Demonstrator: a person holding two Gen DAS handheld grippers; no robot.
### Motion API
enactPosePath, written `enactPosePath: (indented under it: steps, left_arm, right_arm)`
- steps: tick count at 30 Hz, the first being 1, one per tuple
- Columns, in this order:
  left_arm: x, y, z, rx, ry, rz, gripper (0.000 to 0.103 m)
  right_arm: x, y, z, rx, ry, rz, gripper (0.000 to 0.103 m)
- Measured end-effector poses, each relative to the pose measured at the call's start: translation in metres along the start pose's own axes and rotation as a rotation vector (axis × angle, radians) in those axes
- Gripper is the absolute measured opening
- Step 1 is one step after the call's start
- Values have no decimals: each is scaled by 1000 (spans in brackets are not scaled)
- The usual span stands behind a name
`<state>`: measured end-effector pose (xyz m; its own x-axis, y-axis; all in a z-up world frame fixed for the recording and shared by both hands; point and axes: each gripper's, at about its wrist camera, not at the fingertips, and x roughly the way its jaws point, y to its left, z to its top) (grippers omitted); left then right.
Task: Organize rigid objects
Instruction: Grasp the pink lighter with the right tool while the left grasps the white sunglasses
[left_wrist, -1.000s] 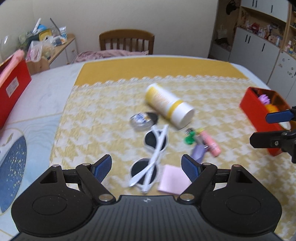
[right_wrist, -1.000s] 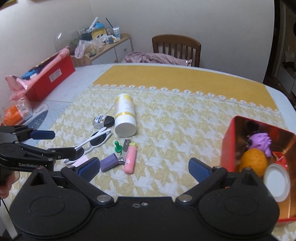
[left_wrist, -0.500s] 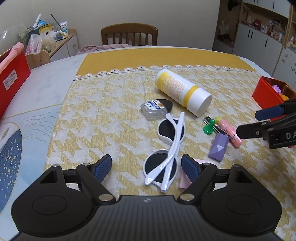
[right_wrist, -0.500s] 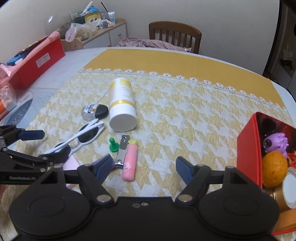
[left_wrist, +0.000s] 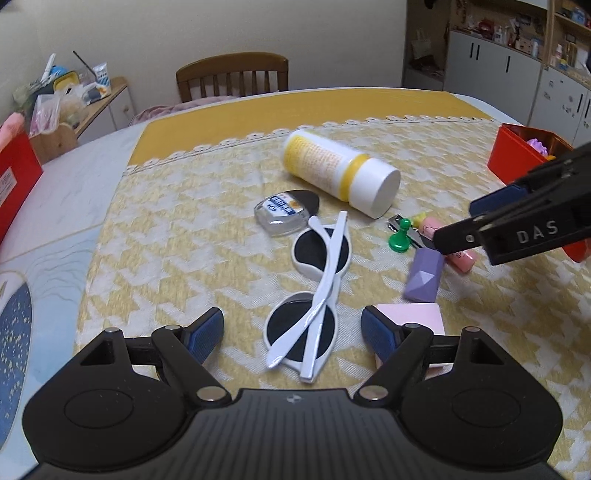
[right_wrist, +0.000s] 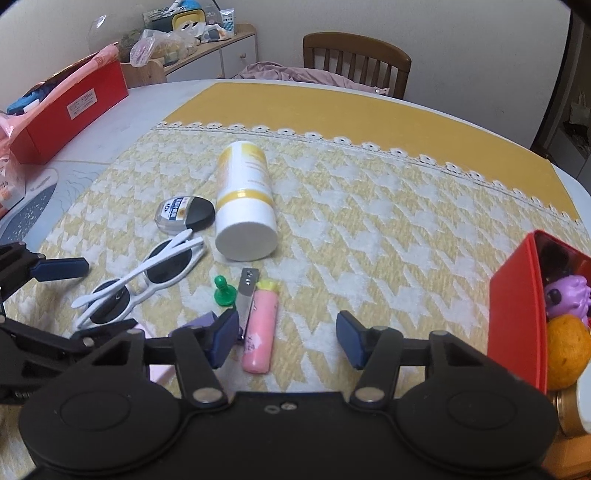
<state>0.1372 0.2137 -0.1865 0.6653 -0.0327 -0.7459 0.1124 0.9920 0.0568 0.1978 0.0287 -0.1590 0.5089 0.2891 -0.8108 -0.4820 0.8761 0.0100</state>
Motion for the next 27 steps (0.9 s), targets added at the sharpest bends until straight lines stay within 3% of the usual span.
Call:
enactPosePath:
  steps: [2, 6, 9, 13, 16, 19, 27]
  left_arm:
    - [2, 2, 0, -17, 3, -16, 81]
    - [3, 4, 0, -23, -6, -27, 77]
    - [2, 1, 1, -9, -11, -36, 67]
    - [0, -2, 0, 3, -21, -48, 57]
    - [-1, -3, 0, 8, -26, -49, 42]
    - [-1, -4, 1, 10, -25, -43, 41]
    - [-4, -3, 4, -20, -13, -40, 41]
  right_arm:
    - [1, 3, 2, -6, 0, 3, 49]
    - [2, 6, 2, -16, 7, 22, 46]
    - [3, 8, 1, -10, 12, 45, 41]
    - [4, 9, 0, 1, 19, 83, 27]
    - [5, 9, -2, 10, 21, 90, 26]
    - [3, 2, -3, 55, 18, 116, 14]
    - [-8, -8, -10, 92, -1, 111, 14]
